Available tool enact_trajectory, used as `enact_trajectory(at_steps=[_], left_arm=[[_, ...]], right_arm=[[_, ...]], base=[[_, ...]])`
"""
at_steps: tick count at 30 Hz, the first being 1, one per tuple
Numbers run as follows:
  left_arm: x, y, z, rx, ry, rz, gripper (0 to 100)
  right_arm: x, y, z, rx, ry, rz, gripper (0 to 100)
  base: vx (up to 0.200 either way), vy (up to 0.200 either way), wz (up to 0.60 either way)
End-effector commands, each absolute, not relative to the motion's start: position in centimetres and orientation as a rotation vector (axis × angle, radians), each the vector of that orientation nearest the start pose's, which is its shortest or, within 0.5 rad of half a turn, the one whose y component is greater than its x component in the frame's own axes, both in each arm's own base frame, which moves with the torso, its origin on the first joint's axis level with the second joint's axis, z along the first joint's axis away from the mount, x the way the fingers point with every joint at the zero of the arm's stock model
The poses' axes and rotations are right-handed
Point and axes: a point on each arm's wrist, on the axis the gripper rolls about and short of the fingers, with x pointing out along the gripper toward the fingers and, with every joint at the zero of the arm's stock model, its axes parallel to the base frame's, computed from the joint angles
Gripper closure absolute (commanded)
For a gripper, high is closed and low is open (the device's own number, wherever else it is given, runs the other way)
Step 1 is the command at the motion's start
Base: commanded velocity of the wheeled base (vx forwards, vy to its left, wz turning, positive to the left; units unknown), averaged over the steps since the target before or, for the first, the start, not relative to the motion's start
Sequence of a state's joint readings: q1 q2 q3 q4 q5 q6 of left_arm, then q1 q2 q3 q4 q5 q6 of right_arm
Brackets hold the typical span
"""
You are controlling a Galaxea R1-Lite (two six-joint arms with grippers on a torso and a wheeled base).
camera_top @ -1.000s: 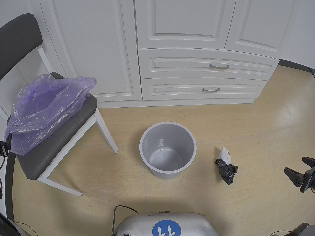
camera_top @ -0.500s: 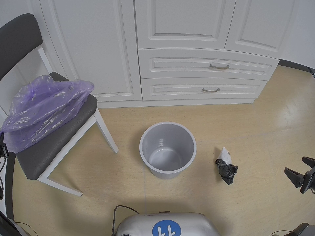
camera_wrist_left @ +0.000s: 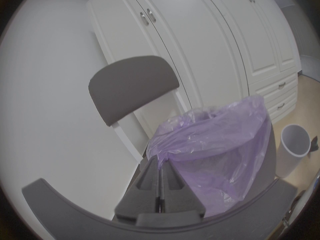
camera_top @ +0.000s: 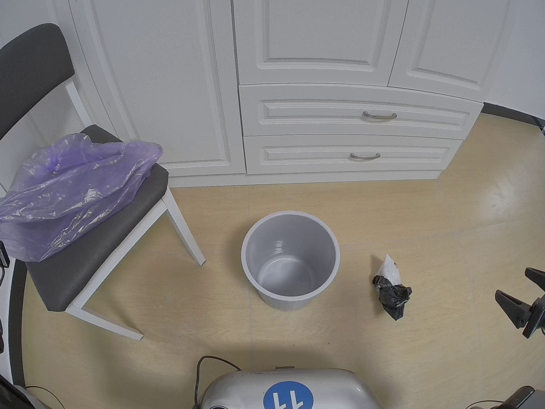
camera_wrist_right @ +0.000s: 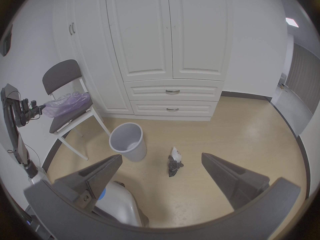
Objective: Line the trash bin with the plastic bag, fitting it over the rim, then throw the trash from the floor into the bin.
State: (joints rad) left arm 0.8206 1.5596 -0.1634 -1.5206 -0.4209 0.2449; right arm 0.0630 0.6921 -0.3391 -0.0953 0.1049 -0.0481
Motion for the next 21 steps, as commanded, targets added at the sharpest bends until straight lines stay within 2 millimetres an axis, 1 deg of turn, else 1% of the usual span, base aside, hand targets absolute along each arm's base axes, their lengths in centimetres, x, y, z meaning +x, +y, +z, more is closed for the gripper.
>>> enact_trajectory(at_steps=[1, 4, 5, 6, 8, 11, 13, 16, 19, 21], left_arm=[[12.4, 11.5, 18.4, 0.345, -0.17, 0.397, 100], [12.5, 10.0, 18.9, 0.305, -0.144, 0.322, 100], [12.5, 9.9, 18.9, 0.301, -0.141, 0.319, 100], [12.0, 8.8, 18.8, 0.25, -0.096, 0.28, 100], [11.8, 8.0, 19.1, 0.196, -0.076, 0.239, 100], [12.6, 7.3, 20.4, 0.13, -0.052, 0.172, 100], [13.1, 7.1, 20.7, 0.083, -0.021, 0.14, 100], [13.6, 6.8, 20.8, 0.069, -0.006, 0.106, 100], [13.5, 6.6, 21.1, 0.073, -0.02, 0.096, 100], [12.9, 5.9, 21.6, 0.085, -0.049, 0.072, 100]], right_arm=[[5.5, 0.7, 18.1, -0.048, 0.233, 0.188, 0], [5.4, 0.8, 17.9, -0.057, 0.246, 0.207, 0], [5.4, 0.8, 17.9, -0.057, 0.246, 0.209, 0], [5.4, 0.8, 17.9, -0.057, 0.248, 0.207, 0], [5.4, 0.8, 17.8, -0.057, 0.251, 0.209, 0], [5.5, 0.8, 17.7, -0.058, 0.261, 0.209, 0], [5.7, 0.8, 17.7, -0.058, 0.269, 0.211, 0], [5.8, 0.9, 17.7, -0.062, 0.276, 0.218, 0], [5.8, 0.9, 17.8, -0.063, 0.275, 0.219, 0], [5.7, 0.9, 18.2, -0.071, 0.244, 0.229, 0]], base=[[0.0, 0.0, 0.0], [0.0, 0.0, 0.0], [0.0, 0.0, 0.0], [0.0, 0.0, 0.0], [0.0, 0.0, 0.0], [0.0, 0.0, 0.0], [0.0, 0.0, 0.0], [0.0, 0.0, 0.0], [0.0, 0.0, 0.0], [0.0, 0.0, 0.0]])
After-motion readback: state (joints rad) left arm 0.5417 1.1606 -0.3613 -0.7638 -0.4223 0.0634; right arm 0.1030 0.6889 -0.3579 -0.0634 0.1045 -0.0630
